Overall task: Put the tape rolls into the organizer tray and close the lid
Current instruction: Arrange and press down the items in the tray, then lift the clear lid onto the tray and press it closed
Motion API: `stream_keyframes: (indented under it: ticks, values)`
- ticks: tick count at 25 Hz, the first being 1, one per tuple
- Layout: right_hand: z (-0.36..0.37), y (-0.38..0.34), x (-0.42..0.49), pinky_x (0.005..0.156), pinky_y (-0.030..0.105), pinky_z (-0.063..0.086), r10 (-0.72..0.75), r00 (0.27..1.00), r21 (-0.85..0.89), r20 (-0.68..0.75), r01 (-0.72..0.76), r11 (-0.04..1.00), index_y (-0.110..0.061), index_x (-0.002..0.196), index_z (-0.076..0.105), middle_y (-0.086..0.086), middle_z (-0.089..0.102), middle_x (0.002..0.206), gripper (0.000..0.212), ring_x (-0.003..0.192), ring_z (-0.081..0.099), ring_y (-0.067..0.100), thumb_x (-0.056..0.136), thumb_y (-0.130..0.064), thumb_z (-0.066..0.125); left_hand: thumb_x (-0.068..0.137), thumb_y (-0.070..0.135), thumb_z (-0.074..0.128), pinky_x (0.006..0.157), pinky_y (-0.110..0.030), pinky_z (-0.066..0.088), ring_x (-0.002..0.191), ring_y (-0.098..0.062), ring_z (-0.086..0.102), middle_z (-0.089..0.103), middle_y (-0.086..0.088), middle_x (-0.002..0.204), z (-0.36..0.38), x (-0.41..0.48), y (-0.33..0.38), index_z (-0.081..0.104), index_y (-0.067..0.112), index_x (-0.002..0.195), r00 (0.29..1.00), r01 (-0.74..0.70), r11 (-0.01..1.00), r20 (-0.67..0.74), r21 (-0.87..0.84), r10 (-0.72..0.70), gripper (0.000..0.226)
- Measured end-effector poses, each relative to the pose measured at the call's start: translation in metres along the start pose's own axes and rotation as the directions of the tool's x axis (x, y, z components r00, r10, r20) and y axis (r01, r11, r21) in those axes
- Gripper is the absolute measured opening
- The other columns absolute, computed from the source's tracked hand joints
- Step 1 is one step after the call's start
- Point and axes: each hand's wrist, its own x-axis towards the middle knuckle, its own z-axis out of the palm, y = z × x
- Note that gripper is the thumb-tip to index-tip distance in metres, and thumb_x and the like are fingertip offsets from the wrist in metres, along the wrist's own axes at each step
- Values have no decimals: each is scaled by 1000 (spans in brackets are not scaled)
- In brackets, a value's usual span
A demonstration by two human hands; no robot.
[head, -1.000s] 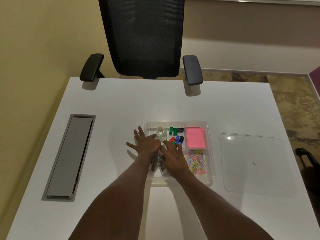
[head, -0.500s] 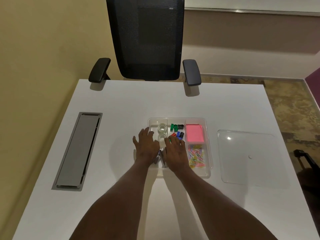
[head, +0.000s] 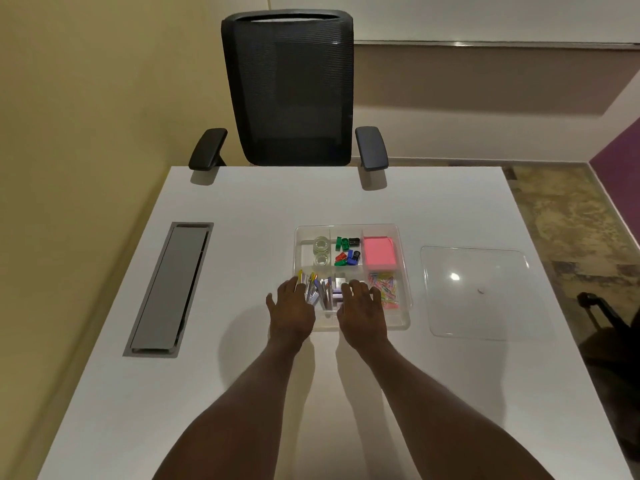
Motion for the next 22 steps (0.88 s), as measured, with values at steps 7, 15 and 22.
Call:
stream_keyframes:
  ticks: [7, 15, 22]
  values:
    - [-15, 59, -40, 106, 51, 46, 75, 987, -27, 139, -72, 997, -7, 126, 66, 17, 64, 134, 40, 125, 61, 35, 89, -23, 69, 102, 38, 51, 126, -54, 15, 156, -24, 27, 33, -2, 166, 33, -30, 51, 29, 21, 158, 998, -62, 998, -10, -34, 62, 63]
    - [-52, 174, -58, 95, 46, 49, 233, 958, -127, 166, -213, 969, -6, 125, 63, 15, 64, 128, 48, 113, 63, 33, 81, -21, 73, 99, 26, 55, 124, -61, 16, 153, -26, 31, 41, -7, 161, 76, -35, 160, 34, 15, 156, 989, -147, 985, 18, -86, 149, 61]
    - [-58, 285, -58, 94, 46, 49, 309, 934, -142, 178, -286, 948, -6, 127, 62, 14, 64, 129, 48, 112, 62, 32, 81, -20, 70, 102, 24, 48, 126, -59, 13, 156, -24, 22, 30, -5, 166, 112, -20, 250, 29, 17, 157, 981, -145, 984, 113, -105, 157, 59]
